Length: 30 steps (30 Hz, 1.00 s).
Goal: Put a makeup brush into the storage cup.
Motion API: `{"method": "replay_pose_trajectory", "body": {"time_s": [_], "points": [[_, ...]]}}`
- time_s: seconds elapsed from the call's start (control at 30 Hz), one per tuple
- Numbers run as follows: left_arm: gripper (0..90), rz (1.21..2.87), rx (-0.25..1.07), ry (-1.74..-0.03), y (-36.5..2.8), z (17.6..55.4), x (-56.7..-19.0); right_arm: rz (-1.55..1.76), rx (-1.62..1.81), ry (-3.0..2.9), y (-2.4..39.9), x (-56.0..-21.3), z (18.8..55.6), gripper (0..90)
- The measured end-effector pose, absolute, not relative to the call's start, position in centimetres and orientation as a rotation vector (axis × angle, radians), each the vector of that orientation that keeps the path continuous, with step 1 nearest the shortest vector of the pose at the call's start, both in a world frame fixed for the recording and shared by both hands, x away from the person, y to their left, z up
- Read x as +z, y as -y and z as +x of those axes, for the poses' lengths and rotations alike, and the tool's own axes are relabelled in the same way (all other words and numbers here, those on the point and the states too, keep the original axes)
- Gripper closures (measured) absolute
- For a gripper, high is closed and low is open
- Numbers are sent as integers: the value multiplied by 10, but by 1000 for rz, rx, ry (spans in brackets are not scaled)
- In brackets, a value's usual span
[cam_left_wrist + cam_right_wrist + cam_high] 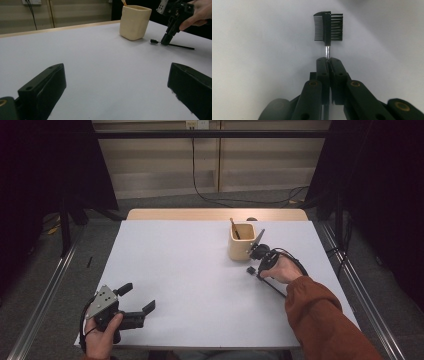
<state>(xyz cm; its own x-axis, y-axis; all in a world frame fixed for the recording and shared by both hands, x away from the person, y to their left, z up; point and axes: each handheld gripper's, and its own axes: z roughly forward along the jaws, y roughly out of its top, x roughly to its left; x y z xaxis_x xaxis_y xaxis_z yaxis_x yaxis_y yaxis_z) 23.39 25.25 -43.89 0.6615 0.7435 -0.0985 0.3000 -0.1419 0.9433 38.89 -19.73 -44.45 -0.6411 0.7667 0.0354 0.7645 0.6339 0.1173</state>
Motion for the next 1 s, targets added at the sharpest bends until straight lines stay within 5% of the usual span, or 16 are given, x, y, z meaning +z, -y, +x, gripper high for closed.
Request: {"method": "replay_pose_trajectory", "body": {"time_s": [0.53,1.0], "points": [[19,1725,482,-849,-252,234,-439,1338,667,-2655,231,-398,364,866],[19,1723,485,-852,-253,234,-439,1318,1078,-2457,258,-393,346,865]]}}
